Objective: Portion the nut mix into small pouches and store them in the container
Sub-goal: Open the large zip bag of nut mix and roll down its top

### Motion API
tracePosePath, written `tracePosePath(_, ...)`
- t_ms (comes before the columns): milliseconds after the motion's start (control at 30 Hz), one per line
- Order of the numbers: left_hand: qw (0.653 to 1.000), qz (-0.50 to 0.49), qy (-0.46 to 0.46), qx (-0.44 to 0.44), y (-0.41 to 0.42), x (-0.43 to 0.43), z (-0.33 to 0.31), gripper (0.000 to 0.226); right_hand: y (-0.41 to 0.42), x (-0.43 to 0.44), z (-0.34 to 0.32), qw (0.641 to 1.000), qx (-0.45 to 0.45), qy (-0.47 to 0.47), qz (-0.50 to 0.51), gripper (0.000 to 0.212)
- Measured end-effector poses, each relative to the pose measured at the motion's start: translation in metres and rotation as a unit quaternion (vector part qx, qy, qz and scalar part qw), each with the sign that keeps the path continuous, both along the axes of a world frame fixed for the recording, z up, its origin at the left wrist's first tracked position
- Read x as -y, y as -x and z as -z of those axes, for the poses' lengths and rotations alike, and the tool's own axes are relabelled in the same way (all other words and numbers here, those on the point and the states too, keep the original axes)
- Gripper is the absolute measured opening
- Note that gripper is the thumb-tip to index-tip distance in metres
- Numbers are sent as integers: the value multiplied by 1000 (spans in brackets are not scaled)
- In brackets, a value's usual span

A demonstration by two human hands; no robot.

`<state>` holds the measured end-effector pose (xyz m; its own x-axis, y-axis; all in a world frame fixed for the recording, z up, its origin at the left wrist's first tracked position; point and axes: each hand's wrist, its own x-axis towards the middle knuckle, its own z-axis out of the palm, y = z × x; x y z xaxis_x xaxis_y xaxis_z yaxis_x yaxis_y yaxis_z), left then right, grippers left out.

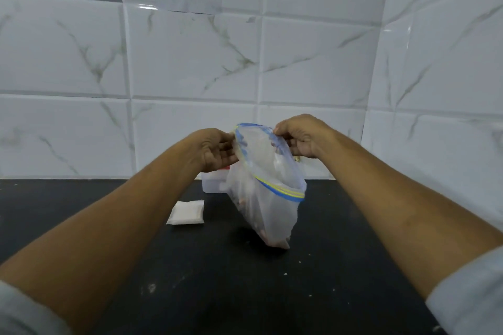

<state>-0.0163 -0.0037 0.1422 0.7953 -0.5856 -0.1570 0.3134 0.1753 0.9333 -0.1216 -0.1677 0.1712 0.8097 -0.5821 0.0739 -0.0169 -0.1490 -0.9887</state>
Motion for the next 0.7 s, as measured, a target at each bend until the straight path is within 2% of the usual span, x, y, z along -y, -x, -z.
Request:
tracePosePath(100,1000,-2,10,-20,-7,2,0,21,2,10,2,996,-14,-85,-5,15)
tracePosePath(300,996,4,22,-92,-15,1,-8,39,8,30,8,975,7,-222,-16,17)
tracePosePath(400,995,5,31,-91,-16,6,-8,42,7,27,13,964,33,-263,-15,22)
tracePosePath(567,995,-4,89,-44,-9,9,-12,17,1,28,11,957,82,-277,-4,18)
tracePosePath(700,996,-34,64,51,-11,7,-14,40,5,29,6,977,66,-198,-31,14)
